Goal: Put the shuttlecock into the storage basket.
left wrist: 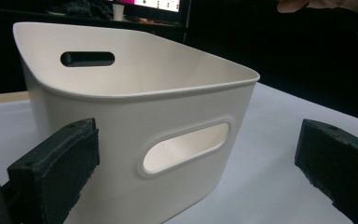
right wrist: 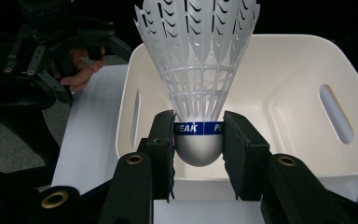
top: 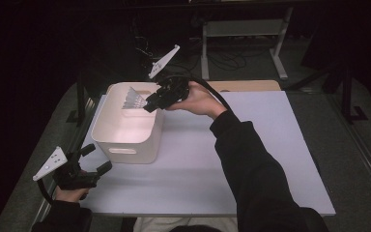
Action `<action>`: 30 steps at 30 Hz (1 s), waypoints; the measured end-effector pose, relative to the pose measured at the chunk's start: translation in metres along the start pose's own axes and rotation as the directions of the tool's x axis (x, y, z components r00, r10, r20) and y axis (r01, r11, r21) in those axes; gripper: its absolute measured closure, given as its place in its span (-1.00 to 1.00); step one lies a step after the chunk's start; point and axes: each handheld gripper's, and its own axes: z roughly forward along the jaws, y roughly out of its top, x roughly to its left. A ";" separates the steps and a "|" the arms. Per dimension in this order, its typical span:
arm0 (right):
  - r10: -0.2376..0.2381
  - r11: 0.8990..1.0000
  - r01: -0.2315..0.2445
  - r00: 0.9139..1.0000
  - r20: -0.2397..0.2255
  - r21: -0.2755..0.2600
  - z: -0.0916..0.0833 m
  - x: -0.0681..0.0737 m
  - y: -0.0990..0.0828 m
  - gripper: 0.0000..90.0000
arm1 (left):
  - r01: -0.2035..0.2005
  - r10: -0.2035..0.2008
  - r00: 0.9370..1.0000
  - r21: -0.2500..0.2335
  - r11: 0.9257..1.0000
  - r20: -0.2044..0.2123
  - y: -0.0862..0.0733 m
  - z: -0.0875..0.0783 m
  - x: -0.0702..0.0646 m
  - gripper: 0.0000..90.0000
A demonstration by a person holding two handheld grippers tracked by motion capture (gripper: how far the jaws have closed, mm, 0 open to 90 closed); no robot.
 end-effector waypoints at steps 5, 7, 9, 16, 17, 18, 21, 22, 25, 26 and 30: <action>-0.006 1.000 0.006 1.000 -0.020 0.006 0.011 -0.001 0.002 0.43 | 0.003 -0.003 1.000 -0.002 1.000 -0.003 0.000 0.000 0.001 -1.00; -0.005 1.000 0.005 1.000 -0.026 0.008 0.016 -0.001 0.003 0.43 | 0.002 -0.002 1.000 -0.001 1.000 -0.002 0.000 0.000 0.000 -1.00; -0.003 1.000 0.003 1.000 -0.031 0.013 0.019 -0.001 0.004 0.43 | 0.001 -0.001 1.000 -0.001 1.000 -0.002 0.000 0.000 0.000 -1.00; -0.009 1.000 0.010 0.999 -0.051 0.027 0.033 -0.002 0.004 0.43 | 0.002 -0.002 1.000 -0.002 1.000 0.000 0.000 -0.001 0.000 -1.00; -0.005 0.999 0.007 0.999 -0.054 0.033 0.035 -0.002 0.003 0.43 | 0.002 -0.002 1.000 -0.002 1.000 0.000 0.000 -0.001 0.000 -1.00; -0.006 0.999 0.008 0.998 -0.057 0.035 0.038 -0.002 0.003 0.43 | 0.002 -0.002 1.000 -0.002 1.000 0.000 0.000 -0.001 0.000 -1.00; -0.008 0.999 0.011 0.998 -0.061 0.040 0.042 -0.003 0.002 0.43 | 0.005 -0.005 1.000 -0.003 1.000 0.000 0.000 -0.001 0.000 -1.00; -0.010 0.999 0.013 0.998 -0.061 0.049 0.046 -0.003 0.001 0.43 | 0.004 -0.004 1.000 -0.003 1.000 0.000 0.000 -0.001 0.000 -1.00; -0.010 0.998 0.014 0.998 -0.062 0.055 0.048 -0.003 0.000 0.43 | 0.006 -0.006 1.000 -0.003 1.000 -0.001 0.000 -0.001 0.000 -1.00; -0.011 0.998 0.015 0.998 -0.067 0.063 0.053 -0.004 -0.001 0.43 | 0.007 -0.007 1.000 -0.005 1.000 -0.001 0.000 -0.001 0.000 -1.00; -0.006 0.997 0.011 0.997 -0.076 0.071 0.059 -0.005 -0.002 0.43 | 0.009 -0.009 1.000 -0.007 1.000 -0.001 0.000 -0.002 0.000 -1.00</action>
